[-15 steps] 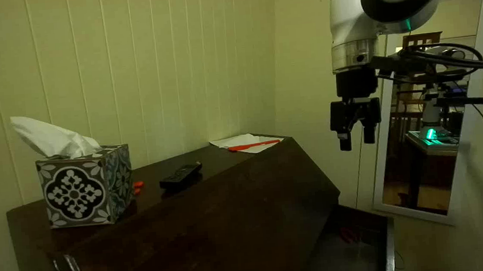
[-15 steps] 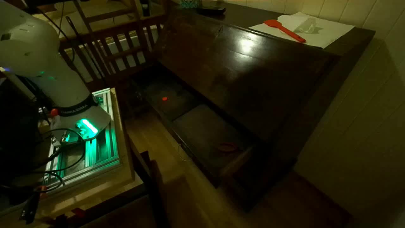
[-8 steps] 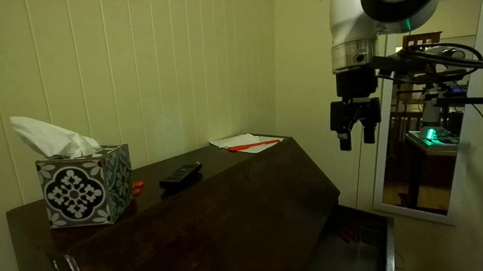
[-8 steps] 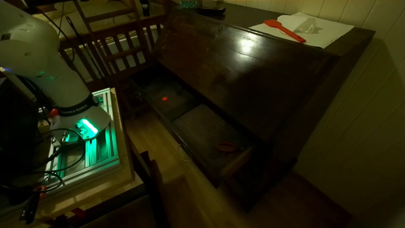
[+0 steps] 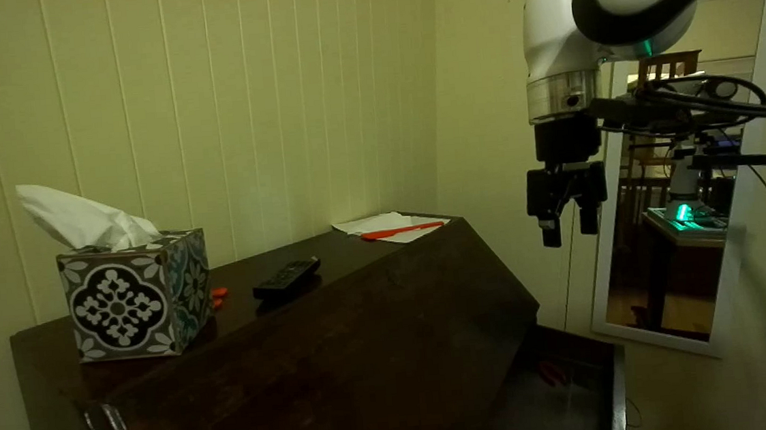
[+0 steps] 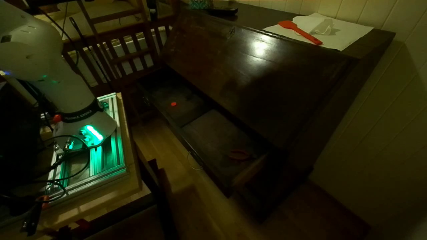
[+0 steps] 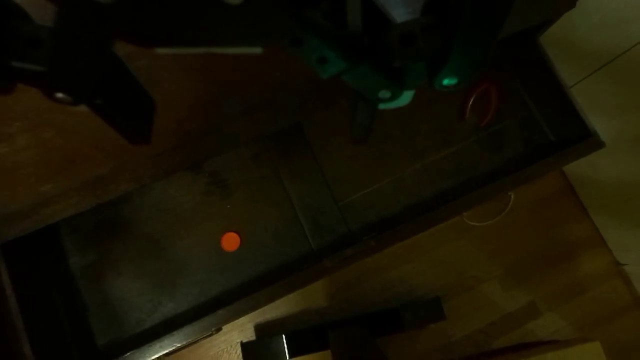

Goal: Pick the red token from the drawer up and place it with the other tokens on the cabinet top

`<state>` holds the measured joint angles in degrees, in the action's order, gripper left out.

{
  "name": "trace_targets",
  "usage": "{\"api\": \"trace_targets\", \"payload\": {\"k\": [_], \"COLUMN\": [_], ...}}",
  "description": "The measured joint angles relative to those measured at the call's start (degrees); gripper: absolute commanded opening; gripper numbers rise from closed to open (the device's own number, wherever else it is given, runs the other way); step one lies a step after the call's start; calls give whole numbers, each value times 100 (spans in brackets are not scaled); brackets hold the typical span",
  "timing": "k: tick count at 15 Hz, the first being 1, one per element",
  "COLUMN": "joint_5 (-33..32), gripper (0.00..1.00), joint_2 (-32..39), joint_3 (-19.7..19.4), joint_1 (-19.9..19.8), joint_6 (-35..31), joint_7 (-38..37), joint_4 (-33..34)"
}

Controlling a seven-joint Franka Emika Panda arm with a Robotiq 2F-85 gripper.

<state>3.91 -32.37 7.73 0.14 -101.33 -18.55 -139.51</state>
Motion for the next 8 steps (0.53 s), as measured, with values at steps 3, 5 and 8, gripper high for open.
{"api": "trace_targets", "payload": {"k": [3, 5, 8], "joint_5": [-74, -80, -79], "gripper": [100, 100, 100], "joint_2": [8, 31, 81], "joint_3": [3, -1, -33], "joint_1": [0, 10, 136], "joint_6": [-445, -707, -967], "joint_7": [103, 298, 851], "joint_4": [-581, -1019, -1628]}}
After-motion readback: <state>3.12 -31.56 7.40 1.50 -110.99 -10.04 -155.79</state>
